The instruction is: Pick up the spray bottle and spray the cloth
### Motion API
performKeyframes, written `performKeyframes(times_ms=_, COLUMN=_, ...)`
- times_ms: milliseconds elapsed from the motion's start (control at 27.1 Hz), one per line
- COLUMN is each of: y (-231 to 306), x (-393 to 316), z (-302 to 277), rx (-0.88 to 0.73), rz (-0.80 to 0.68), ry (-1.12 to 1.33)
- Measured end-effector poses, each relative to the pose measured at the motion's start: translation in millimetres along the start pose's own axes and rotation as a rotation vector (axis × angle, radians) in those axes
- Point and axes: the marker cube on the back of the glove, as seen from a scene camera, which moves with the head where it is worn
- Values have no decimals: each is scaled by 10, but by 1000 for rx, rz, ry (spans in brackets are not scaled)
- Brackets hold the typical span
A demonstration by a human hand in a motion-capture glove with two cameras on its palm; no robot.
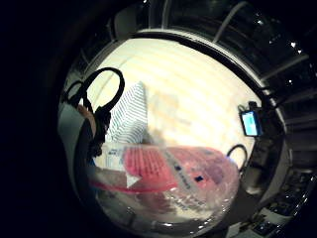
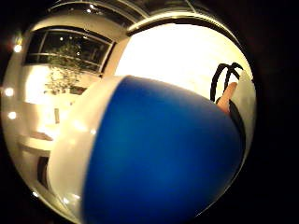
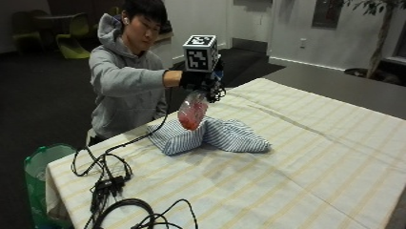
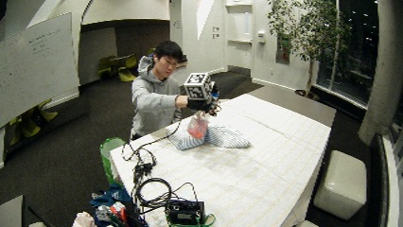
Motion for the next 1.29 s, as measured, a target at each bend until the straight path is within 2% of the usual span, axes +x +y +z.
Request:
performKeyframes(times_ms=185, y=101, x=-153, z=280, rx=-100, rz=-7, ry=147)
performKeyframes(times_ms=407, y=236, x=-185, z=652, rx=-171, rz=-1, ry=205)
performKeyframes(times_ms=628, y=239, x=-233, z=431, rx=-154, rz=38, ry=182)
performKeyframes(times_ms=813, y=201, x=-297, z=54, rx=-108, rz=39, ry=93)
performKeyframes(times_ms=1035, y=352, x=-1048, z=30, rx=1, rz=-92, ry=27)
performKeyframes(times_ms=1183, y=283, x=-1409, z=-90, rx=103, rz=-135, ry=-145)
performKeyframes(times_ms=1294, y=222, x=-1706, z=-108, rx=198, rz=-152, ry=-362)
